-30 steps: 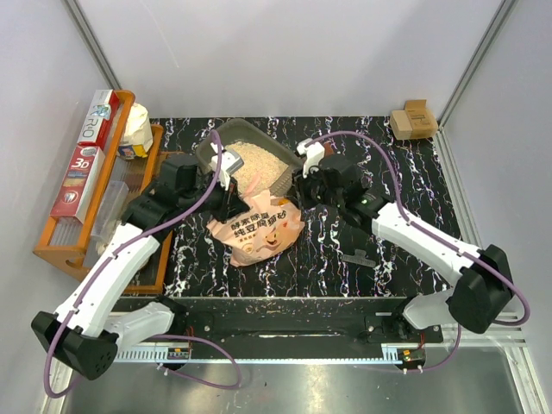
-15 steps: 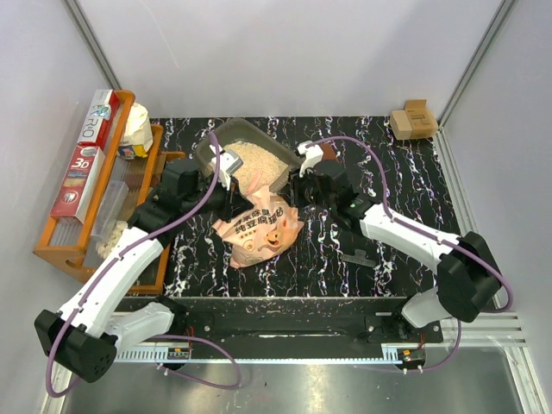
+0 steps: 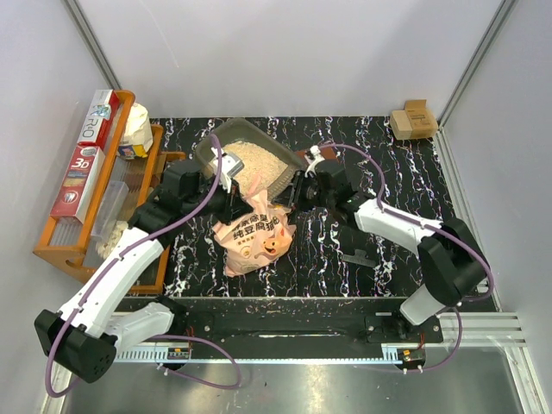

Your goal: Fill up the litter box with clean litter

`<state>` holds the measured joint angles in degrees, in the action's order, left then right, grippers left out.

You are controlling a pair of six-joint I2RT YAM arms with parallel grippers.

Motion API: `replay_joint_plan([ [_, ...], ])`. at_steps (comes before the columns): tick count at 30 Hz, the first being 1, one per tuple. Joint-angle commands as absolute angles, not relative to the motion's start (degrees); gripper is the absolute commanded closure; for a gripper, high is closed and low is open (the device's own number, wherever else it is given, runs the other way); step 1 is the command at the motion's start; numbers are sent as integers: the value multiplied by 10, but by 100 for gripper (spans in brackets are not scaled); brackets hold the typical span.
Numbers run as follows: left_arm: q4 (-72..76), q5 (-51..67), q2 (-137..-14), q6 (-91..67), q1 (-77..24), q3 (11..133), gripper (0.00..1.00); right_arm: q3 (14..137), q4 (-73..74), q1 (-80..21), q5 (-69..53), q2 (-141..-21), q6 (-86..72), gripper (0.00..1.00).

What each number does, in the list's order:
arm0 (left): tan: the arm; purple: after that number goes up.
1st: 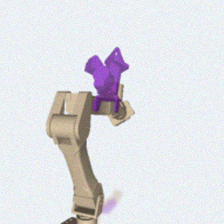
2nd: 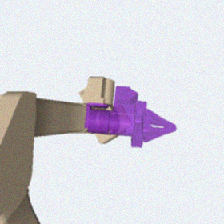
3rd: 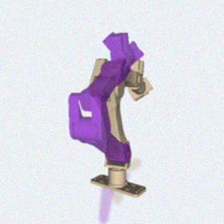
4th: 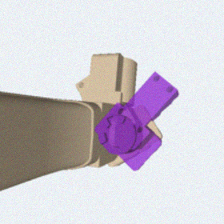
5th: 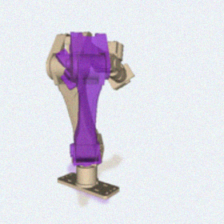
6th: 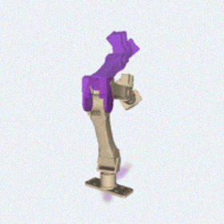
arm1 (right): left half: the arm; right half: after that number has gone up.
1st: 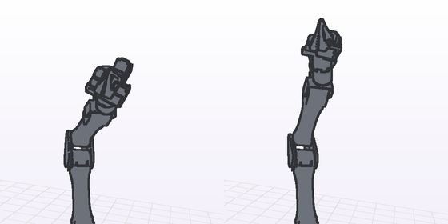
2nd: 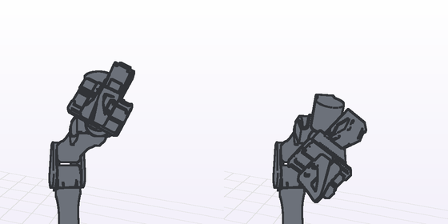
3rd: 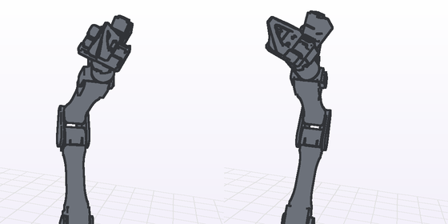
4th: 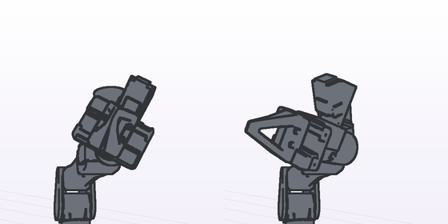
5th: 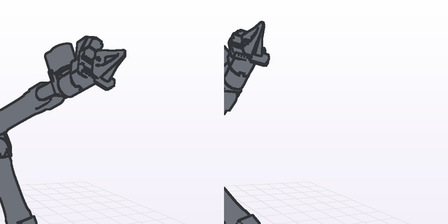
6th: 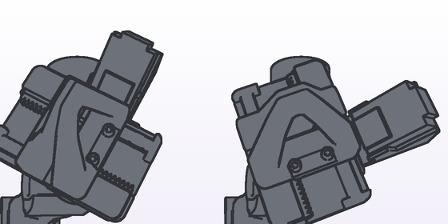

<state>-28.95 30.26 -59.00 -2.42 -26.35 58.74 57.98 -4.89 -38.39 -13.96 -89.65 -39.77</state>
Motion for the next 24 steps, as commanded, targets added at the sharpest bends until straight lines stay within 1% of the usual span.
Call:
replay_joint_plan([
  [1,-252,323,-590,31,-266,614,100,540,-96,-318,-293,-933,-546,100],
  [3,-286,323,-598,76,-267,630,100,522,-131,-295,-316,-947,-578,100],
  [4,-297,319,-599,90,-268,636,100,517,-174,-274,-341,-953,-590,100],
  [12,-354,303,-623,171,-279,675,100,550,-226,-182,-417,-1005,-681,100],
  [19,-382,287,-651,207,-283,721,100,580,-321,-153,-480,-1056,-754,100],
  [24,-412,284,-663,233,-292,746,100,582,-354,-143,-484,-1059,-778,100],
])
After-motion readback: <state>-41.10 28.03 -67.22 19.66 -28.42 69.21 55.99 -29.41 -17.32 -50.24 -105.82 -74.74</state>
